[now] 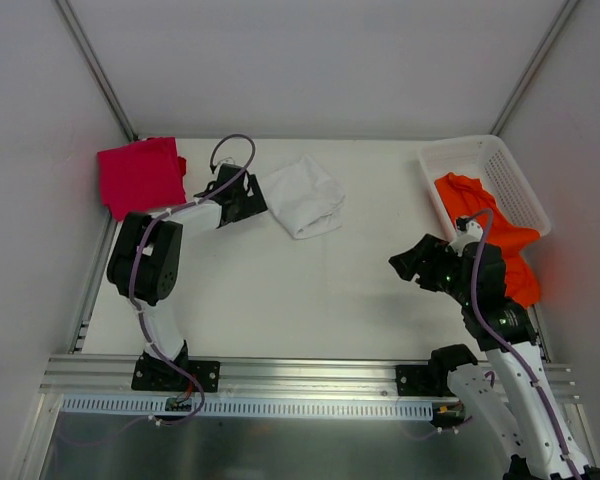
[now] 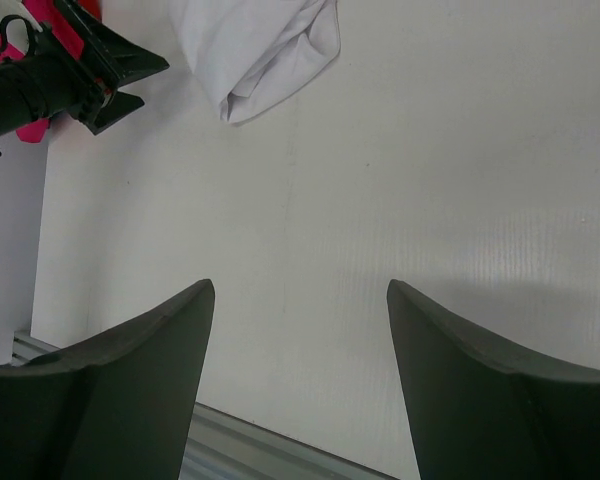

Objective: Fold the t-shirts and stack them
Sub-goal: Neatly place the folded tshirt to the corner

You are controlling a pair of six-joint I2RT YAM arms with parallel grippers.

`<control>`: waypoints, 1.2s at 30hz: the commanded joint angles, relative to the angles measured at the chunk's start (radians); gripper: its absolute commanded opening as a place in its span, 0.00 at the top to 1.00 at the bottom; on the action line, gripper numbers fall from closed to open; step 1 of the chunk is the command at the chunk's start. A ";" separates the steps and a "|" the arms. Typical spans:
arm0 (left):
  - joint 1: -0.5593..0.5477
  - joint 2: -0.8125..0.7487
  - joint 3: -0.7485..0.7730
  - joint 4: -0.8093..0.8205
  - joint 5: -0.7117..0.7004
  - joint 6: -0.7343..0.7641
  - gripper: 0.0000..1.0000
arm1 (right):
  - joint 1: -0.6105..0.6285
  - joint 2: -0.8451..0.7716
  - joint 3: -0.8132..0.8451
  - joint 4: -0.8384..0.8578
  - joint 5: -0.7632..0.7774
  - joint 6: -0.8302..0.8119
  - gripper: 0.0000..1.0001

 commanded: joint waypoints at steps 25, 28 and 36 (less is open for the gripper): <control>-0.157 -0.007 -0.410 0.520 0.067 -0.705 0.01 | 0.000 -0.108 -0.008 -0.079 0.029 0.004 0.26; -0.172 0.042 -0.346 0.489 0.076 -0.700 0.02 | 0.000 -0.099 0.001 -0.081 0.036 -0.010 0.26; -0.187 0.147 -0.240 0.462 0.102 -0.693 0.02 | 0.000 -0.092 0.003 -0.085 0.041 -0.019 0.26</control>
